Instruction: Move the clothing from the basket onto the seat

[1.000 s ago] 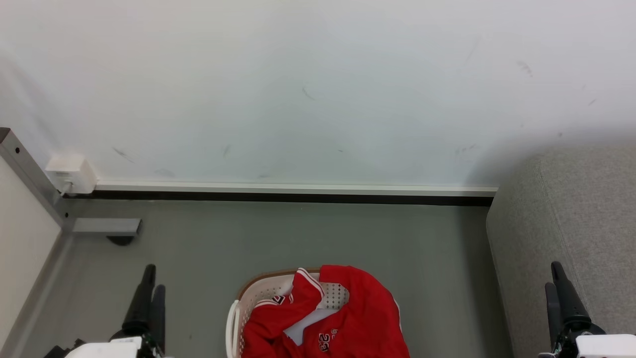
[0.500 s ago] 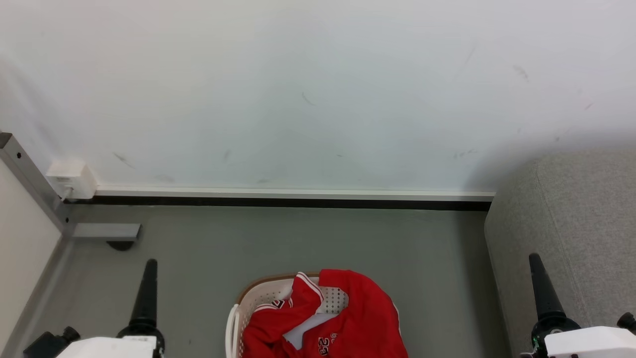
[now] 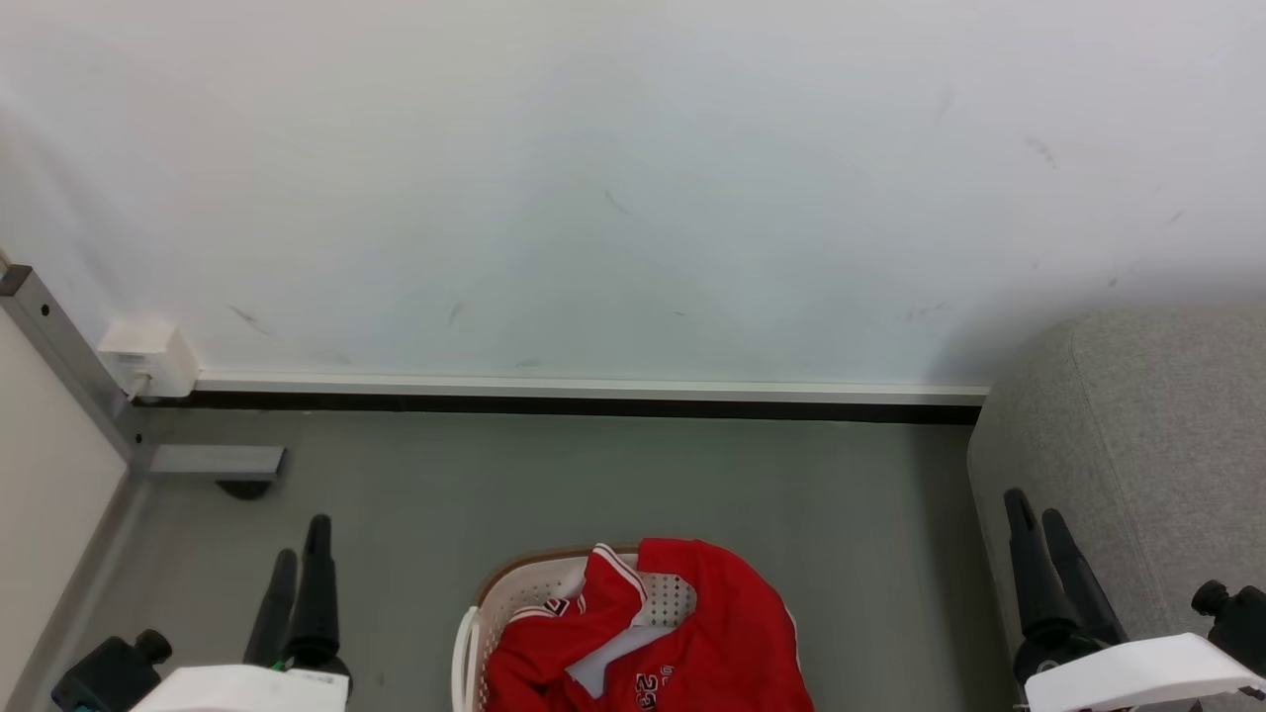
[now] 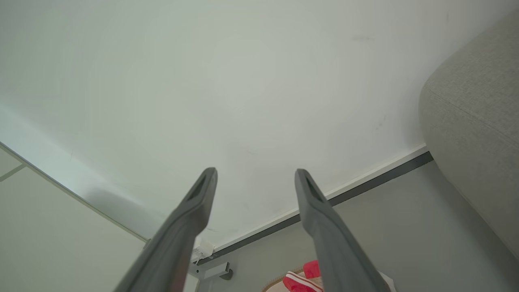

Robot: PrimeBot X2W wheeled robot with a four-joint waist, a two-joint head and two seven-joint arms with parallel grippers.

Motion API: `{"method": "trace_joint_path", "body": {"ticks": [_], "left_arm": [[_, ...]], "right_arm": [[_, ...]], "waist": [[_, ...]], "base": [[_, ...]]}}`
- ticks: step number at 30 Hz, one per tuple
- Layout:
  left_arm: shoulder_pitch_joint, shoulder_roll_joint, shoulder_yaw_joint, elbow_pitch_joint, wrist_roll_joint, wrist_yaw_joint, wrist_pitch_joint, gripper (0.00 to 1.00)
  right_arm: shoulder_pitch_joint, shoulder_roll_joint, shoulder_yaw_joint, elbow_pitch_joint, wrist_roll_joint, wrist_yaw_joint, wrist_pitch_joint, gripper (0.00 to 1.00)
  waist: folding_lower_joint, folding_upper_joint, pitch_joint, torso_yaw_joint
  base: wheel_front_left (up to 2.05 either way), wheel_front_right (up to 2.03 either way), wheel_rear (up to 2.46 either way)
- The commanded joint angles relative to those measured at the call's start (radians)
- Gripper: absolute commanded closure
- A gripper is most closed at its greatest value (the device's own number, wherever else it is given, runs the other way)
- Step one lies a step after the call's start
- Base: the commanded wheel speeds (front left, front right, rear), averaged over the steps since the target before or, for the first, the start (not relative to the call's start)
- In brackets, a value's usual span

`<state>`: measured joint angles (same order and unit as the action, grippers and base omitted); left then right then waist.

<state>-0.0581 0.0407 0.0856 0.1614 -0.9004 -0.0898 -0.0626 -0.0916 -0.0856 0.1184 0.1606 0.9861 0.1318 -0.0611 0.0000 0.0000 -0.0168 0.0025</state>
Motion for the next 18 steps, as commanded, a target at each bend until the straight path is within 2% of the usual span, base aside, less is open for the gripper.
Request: {"method": "trace_joint_path", "body": {"ticks": [1, 18], "left_arm": [[-0.003, 0.009, -0.001, -0.021, 0.048, 0.006, -0.011, 0.00], [0.014, 0.010, -0.025, -0.019, 0.301, 0.023, -0.064, 0.00]], "right_arm": [[-0.027, -0.008, 0.011, -0.022, -0.049, -0.001, -0.012, 0.00], [-0.023, -0.018, 0.069, -0.026, -0.273, -0.001, -0.065, 0.00]], "waist": [[0.0000, 0.0000, 0.000, 0.000], [0.0000, 0.0000, -0.011, 0.001]], "base": [[0.00, 0.00, 0.00], [0.00, 0.00, 0.00]]}}
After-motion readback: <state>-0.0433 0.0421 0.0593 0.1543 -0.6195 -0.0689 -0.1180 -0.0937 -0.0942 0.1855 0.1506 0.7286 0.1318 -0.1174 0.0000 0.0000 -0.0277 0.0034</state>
